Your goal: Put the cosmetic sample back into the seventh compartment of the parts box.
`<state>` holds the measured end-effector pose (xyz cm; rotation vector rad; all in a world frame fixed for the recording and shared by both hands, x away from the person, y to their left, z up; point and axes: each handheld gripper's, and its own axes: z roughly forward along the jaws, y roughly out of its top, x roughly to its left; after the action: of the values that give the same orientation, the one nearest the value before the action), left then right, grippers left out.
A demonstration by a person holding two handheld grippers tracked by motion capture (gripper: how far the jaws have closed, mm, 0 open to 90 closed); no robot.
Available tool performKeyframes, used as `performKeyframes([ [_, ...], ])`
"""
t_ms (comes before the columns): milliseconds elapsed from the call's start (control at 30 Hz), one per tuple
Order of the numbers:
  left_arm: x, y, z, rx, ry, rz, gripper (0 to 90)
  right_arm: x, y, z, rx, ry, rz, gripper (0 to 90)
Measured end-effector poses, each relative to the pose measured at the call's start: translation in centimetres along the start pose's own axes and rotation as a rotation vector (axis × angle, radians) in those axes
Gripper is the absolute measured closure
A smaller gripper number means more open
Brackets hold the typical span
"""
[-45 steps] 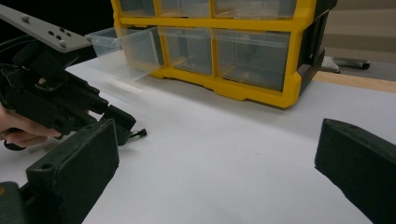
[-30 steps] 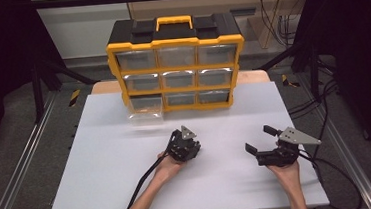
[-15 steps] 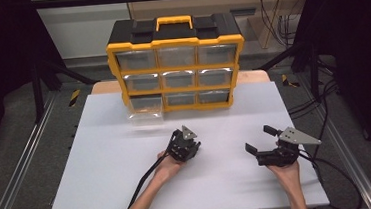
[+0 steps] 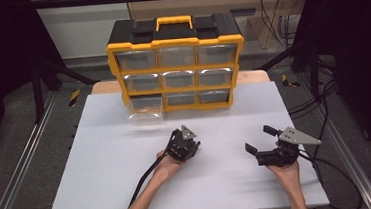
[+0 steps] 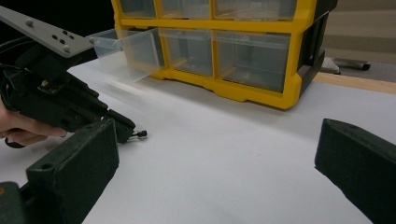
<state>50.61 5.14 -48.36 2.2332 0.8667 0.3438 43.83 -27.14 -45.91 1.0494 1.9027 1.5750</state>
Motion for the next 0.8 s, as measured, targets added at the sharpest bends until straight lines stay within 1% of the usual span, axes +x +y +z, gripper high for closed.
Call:
performKeyframes([
  [200,0.1,0.1,-0.8,-0.009,0.000,0.013,79.6,0.0,0.0,0.0,0.000,0.001,-0.003,0.4],
  [500,0.3,0.2,-2.0,-0.024,-0.007,0.020,79.6,0.0,0.0,0.0,0.001,0.001,0.000,0.4],
  [567,0.4,0.2,-2.3,-0.030,-0.014,0.011,79.6,0.0,0.0,0.0,0.001,0.001,0.000,0.4],
  [633,0.4,0.1,-2.6,-0.034,-0.012,0.015,79.6,0.0,0.0,0.0,0.001,0.000,0.000,0.4],
  [800,0.7,-0.2,-3.3,-0.040,-0.014,0.007,79.6,0.0,0.0,0.0,0.003,0.000,0.000,0.4],
])
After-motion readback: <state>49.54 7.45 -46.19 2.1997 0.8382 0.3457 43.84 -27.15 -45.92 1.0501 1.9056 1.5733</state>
